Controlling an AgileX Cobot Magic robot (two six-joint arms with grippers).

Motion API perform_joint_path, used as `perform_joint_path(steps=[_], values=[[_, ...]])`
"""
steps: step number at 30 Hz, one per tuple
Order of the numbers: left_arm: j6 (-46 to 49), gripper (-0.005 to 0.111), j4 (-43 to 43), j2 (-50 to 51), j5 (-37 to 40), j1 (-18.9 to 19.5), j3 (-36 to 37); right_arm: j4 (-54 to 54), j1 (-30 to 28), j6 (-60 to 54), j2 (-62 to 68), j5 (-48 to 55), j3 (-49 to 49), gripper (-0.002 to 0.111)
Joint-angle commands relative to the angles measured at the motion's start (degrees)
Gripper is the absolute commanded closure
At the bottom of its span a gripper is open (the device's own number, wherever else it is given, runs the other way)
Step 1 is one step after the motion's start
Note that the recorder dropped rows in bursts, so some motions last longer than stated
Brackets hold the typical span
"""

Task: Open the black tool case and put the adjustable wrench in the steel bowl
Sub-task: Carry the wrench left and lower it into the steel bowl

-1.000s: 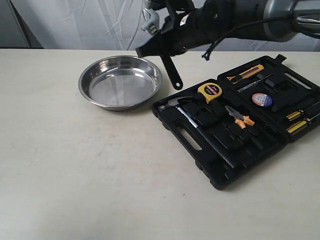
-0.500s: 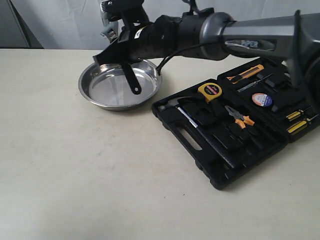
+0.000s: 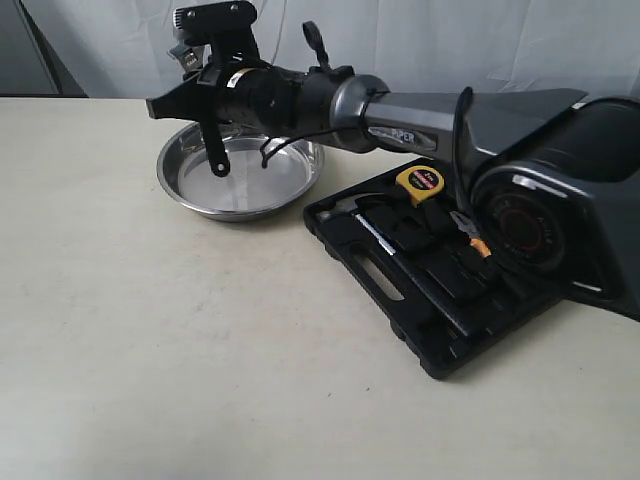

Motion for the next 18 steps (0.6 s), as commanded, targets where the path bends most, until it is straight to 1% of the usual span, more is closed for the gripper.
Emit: perform_joint_path(steps=[1,8,10,11,13,15,16,18], values=[[-0.05,0.106,-0.09,0.2,-0.23,-0.06,-0.12,0.38,-0.17,0.11,1.82,-1.93,-1.77,0.108],[-0.05,0.106,-0.09,0.2,-0.23,-0.06,-0.12,0.15,-0.17,0.11,3.51,1.7,-1.77,0.107],[-0.05,0.106,-0.09,0.2,-0.23,-0.06,-0.12,0.03,-0.17,0.11,4.05,2.44,-1.77,0.102],[-0.05,0.106,-0.09,0.2,-0.23,-0.06,-0.12,0.03,-0.27,0.11,4.18,2.88,-1.77,0.096],[-0.05,0.106,-0.09,0.2,-0.23,-0.06,-0.12,0.03,-0.27,0.11,4.32,3.11,-1.77,0.08],[-0.05,0.106,-0.09,0.2,-0.34,-0.06,-0.12,0.03,-0.27,0.11,4.32,3.11,-1.77,0.068],[-0.05,0.106,-0.09,0.2,-0.34,-0.06,-0.12,0.03,-0.27,0.11,4.22,3.11,-1.77,0.066],[-0.05,0.106,-0.09,0.2,-0.34,-0.06,-0.12,0.03,-0.27,0.11,3.99,3.11,-1.77,0.068]])
